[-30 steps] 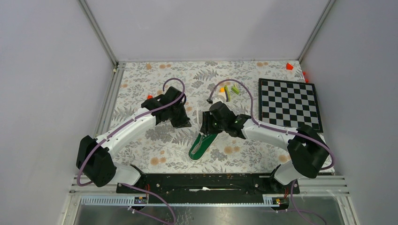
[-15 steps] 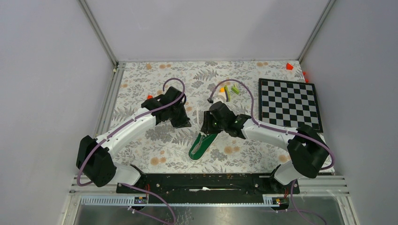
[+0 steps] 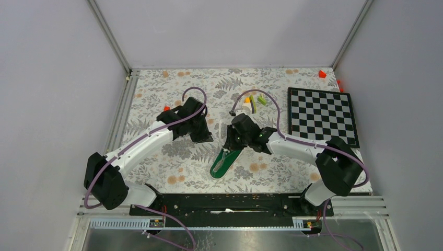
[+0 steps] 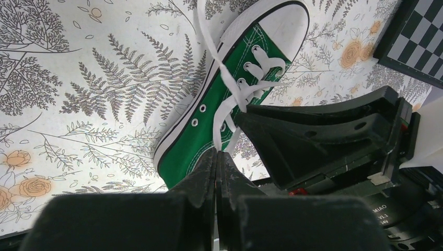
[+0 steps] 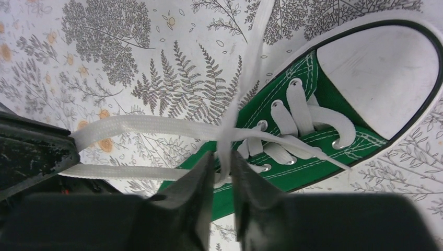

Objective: Tie the shoes
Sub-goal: Cross the shoelace with the shoelace.

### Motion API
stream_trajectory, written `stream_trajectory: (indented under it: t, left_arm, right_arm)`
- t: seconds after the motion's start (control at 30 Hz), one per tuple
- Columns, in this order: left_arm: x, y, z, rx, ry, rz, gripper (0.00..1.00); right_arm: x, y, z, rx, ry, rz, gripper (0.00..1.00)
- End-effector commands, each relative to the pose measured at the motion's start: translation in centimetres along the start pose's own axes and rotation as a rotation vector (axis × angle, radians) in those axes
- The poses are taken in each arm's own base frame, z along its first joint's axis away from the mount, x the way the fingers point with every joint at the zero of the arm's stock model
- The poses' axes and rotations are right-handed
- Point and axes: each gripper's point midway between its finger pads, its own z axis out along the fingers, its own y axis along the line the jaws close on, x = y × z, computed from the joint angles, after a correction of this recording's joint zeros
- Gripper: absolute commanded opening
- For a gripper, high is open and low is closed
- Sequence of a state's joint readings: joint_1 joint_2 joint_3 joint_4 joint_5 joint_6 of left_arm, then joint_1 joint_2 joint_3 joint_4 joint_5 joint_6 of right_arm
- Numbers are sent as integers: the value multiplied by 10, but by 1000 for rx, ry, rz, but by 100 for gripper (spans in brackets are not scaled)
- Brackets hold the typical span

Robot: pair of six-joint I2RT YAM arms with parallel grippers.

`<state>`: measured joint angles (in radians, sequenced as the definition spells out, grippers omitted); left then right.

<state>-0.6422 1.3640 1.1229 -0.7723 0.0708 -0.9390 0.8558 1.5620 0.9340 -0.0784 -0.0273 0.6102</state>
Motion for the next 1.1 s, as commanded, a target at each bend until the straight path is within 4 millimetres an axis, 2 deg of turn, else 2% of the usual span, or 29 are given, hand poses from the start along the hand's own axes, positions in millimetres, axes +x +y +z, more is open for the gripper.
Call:
stream_trajectory:
  t: [0.0, 0.07, 0.37, 0.53, 0.67, 0.73, 0.83, 0.93, 0.97, 1.0, 1.07]
  left_arm:
    - [-8, -8, -11, 43, -52, 28, 0]
    - [-7, -3, -10, 29, -58, 26, 0]
    - [-3, 20, -2, -91, -77, 20, 0]
    - [7, 13, -6, -85, -67, 35, 0]
    - [9, 20, -18, -134, -120, 77, 0]
    - [20, 20, -20, -122, -107, 103, 0]
    - [54, 13, -12, -36, -15, 204, 1]
    - [85, 2, -4, 92, 76, 264, 20]
    - [89, 4, -3, 103, 91, 271, 31]
    - [88, 5, -3, 100, 85, 282, 46]
    - [77, 7, -8, 76, 44, 304, 62]
  right_arm:
    - [-17, 15, -10, -35, -45, 1, 15]
    - [-22, 15, -18, -35, -74, 0, 9]
    - [-32, 13, -45, -50, -172, 11, 0]
    - [-33, 13, -42, -77, -214, 46, 0]
    - [-29, 12, -36, -80, -206, 67, 0]
    - [-25, 10, -34, -80, -201, 76, 0]
    - [-23, 7, -34, -74, -203, 83, 0]
    - [-24, 5, -36, -69, -214, 87, 0]
    - [-24, 4, -37, -64, -217, 86, 0]
    - [-24, 3, -38, -62, -221, 86, 0]
    - [-25, 2, -40, -57, -226, 85, 0]
